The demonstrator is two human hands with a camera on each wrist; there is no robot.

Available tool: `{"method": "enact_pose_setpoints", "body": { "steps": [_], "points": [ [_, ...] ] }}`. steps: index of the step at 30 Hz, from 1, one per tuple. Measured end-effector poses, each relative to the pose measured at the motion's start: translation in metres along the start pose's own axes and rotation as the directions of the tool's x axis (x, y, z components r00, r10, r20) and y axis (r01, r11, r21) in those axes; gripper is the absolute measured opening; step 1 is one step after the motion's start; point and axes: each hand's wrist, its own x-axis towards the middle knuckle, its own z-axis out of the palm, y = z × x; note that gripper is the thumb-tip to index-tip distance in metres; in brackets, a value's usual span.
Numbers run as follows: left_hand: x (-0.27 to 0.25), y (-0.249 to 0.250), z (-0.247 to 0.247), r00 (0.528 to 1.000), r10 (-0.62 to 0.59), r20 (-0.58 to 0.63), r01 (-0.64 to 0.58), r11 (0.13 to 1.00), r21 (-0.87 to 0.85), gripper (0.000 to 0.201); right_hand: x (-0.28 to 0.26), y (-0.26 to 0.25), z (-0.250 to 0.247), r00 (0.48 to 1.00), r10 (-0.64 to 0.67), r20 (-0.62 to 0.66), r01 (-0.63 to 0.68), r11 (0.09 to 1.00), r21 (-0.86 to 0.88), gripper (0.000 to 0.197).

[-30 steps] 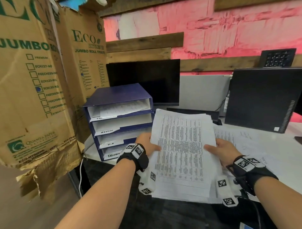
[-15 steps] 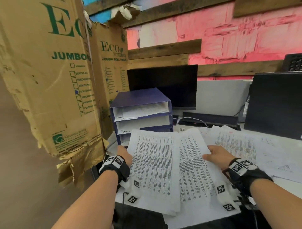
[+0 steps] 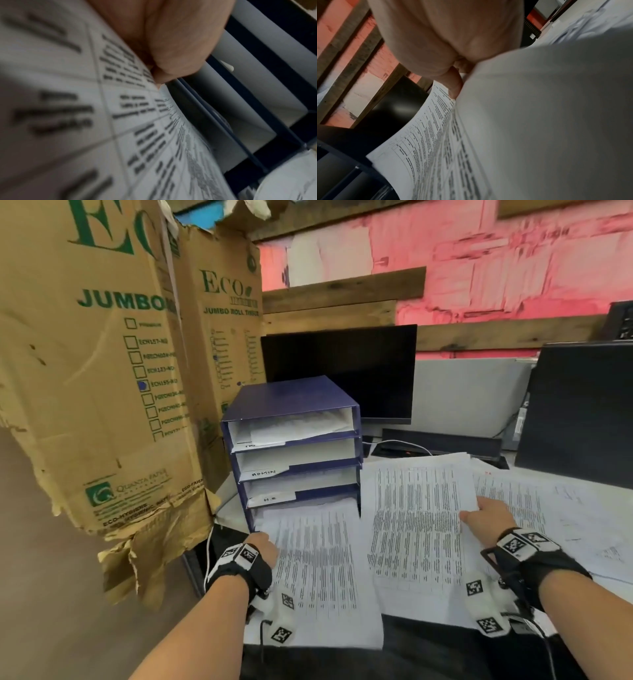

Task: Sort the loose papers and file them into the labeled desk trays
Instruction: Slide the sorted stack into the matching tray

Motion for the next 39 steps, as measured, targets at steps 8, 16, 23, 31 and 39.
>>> {"method": "enact_pose_setpoints", "body": {
  "steps": [8, 16, 23, 31, 39],
  "points": [
    [0.026, 0.008, -0.014, 0.982, -0.085, -0.169, 0.017, 0.928, -0.373, 0.042, 0.014, 0.007, 0.0, 1.0, 0.002, -0.022, -0.003, 1.0, -0.017, 0.024],
    [0.039, 0.03, 0.014, 0.999, -0.004, -0.054, -0.018, 0.916, -0.4, 0.069, 0.031, 0.018, 0.013, 0.998, 0.045, 0.037, -0.043, 0.998, -0.049, 0.026],
    [0.041, 0.049, 0.027, 0.994, 0.033, -0.105, 0.005, 0.94, 0.34, 0.045, 0.039, 0.031, 0.014, 0.995, 0.026, 0.101, -0.019, 0.998, -0.067, 0.03],
    [0.044, 0.074, 0.056, 0.936, 0.282, 0.213, -0.348, 0.84, 0.417, 0.09, 0.046, 0.037, 0.017, 0.995, 0.023, 0.092, -0.018, 0.998, -0.055, 0.029],
    [0.051, 0.087, 0.04, 0.891, 0.157, 0.426, -0.383, 0.764, 0.519, 0.12, 0.048, 0.037, 0.017, 0.993, 0.045, 0.105, -0.043, 0.999, -0.02, 0.028]
  ]
}}
